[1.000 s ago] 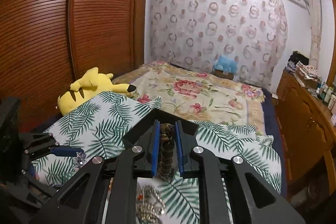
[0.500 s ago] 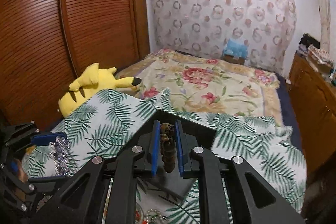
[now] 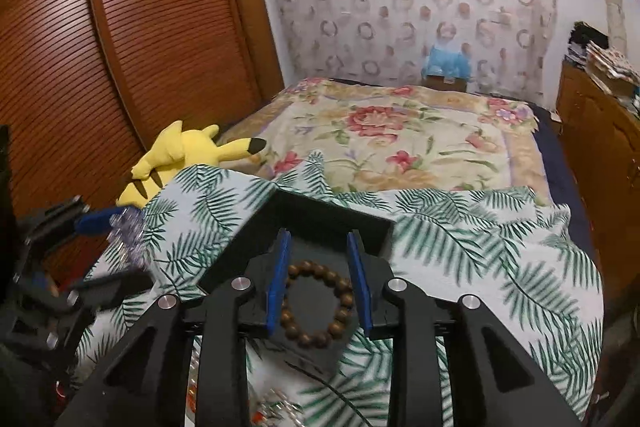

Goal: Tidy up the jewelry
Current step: 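Carry the bracelet and hair comb over the black box and open both tools, then withdraw both tools from the box and lower the right tool to the silver cuff bangle, then grasp the silver cuff bangle with the right tool while the left tool grasps the jade bangle, then carry both bangles over the black box and open both tools inside it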

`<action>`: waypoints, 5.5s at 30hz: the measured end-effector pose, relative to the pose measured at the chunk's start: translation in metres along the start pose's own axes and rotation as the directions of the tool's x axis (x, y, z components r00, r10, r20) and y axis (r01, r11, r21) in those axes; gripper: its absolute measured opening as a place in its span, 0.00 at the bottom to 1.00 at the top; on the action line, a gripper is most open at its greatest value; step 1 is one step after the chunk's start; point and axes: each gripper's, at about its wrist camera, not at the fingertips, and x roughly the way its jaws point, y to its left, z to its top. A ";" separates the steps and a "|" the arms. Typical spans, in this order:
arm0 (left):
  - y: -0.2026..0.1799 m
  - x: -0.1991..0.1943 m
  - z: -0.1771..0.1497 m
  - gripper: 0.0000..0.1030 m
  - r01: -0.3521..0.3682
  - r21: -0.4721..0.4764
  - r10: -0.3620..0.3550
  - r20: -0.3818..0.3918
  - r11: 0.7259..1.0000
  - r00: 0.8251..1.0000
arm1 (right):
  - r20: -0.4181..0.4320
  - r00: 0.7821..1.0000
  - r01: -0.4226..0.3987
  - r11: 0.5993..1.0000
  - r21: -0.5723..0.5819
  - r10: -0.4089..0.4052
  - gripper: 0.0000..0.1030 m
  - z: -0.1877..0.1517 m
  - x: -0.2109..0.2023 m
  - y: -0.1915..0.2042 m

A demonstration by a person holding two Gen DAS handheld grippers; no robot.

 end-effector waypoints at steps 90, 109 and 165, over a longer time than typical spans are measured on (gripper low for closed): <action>-0.056 0.042 -0.093 0.75 0.100 0.064 -0.078 -0.291 0.993 0.954 | -0.132 0.984 0.111 0.990 -0.088 -0.122 0.04 -0.169 -0.058 0.019; -0.051 -0.014 -0.094 0.67 0.117 -0.002 -0.116 -0.149 0.993 0.982 | -0.140 0.983 0.111 0.990 -0.083 -0.122 0.05 -0.170 -0.056 0.018; 0.013 0.034 0.007 0.67 0.044 -0.006 -0.045 -0.104 0.999 0.994 | -0.073 0.996 0.022 0.962 -0.273 -0.044 0.05 -0.011 0.033 0.003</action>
